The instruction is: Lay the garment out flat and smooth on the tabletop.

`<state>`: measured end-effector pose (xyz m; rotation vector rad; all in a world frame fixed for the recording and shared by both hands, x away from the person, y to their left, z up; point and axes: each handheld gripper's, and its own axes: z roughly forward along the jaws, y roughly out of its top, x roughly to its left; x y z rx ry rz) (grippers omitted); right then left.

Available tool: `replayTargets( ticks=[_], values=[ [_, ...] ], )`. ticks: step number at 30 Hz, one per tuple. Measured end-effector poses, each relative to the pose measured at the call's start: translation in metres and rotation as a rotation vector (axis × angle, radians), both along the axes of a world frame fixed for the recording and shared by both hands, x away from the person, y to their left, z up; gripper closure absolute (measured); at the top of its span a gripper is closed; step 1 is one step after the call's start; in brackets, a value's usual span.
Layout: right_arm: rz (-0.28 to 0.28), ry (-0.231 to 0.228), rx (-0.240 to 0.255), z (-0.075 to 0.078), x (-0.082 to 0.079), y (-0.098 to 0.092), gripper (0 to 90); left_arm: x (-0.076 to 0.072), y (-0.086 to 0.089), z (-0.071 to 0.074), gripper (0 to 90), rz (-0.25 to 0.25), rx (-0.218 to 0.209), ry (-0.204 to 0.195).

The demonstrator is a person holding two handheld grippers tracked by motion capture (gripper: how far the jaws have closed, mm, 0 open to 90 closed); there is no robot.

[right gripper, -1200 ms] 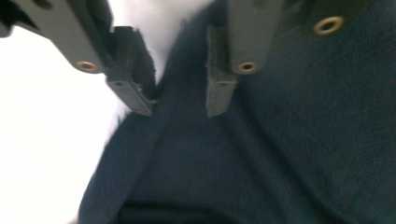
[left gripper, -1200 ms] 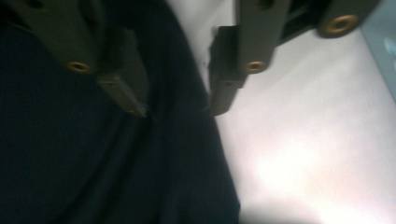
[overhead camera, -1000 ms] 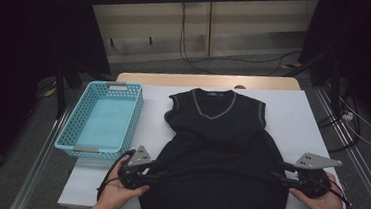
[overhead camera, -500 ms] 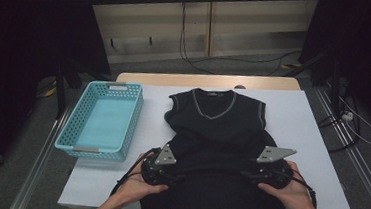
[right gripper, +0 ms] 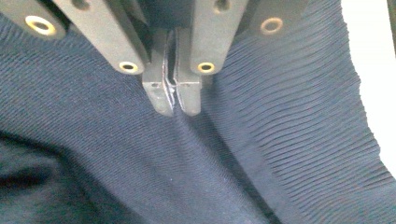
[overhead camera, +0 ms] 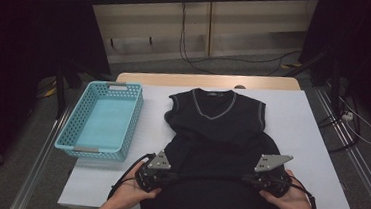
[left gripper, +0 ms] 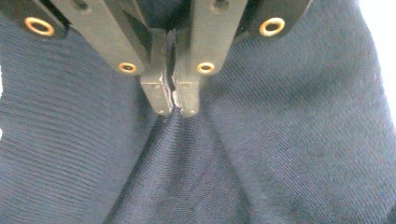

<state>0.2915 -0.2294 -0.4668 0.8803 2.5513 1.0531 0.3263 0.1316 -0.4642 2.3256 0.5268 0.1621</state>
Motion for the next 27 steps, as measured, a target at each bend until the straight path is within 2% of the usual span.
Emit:
replayTargets(
  ticks=[16, 19, 20, 23, 25, 27],
  values=[
    [0.080, 0.010, 0.001, 0.004, -0.046, 0.009, 87.2, -0.036, 0.013, 0.004, 87.1, -0.041, -0.008, 0.070],
    [0.085, 0.009, 0.010, 0.005, -0.048, 0.010, 86.6, -0.040, 0.017, 0.006, 86.7, -0.037, -0.026, 0.066],
    [0.079, 0.009, 0.018, 0.005, -0.047, 0.009, 85.3, -0.039, 0.018, 0.007, 85.7, -0.028, -0.035, 0.066],
    [0.058, -0.005, 0.030, 0.007, -0.044, 0.007, 70.5, -0.033, 0.020, 0.012, 76.6, -0.006, -0.042, 0.042],
    [0.043, -0.018, 0.043, 0.009, -0.043, 0.004, 62.3, -0.028, 0.023, 0.017, 66.9, 0.019, -0.056, 0.028],
    [0.026, -0.033, 0.060, 0.012, -0.041, 0.001, 58.5, -0.024, 0.026, 0.021, 61.3, 0.033, -0.071, 0.013]
  ],
)
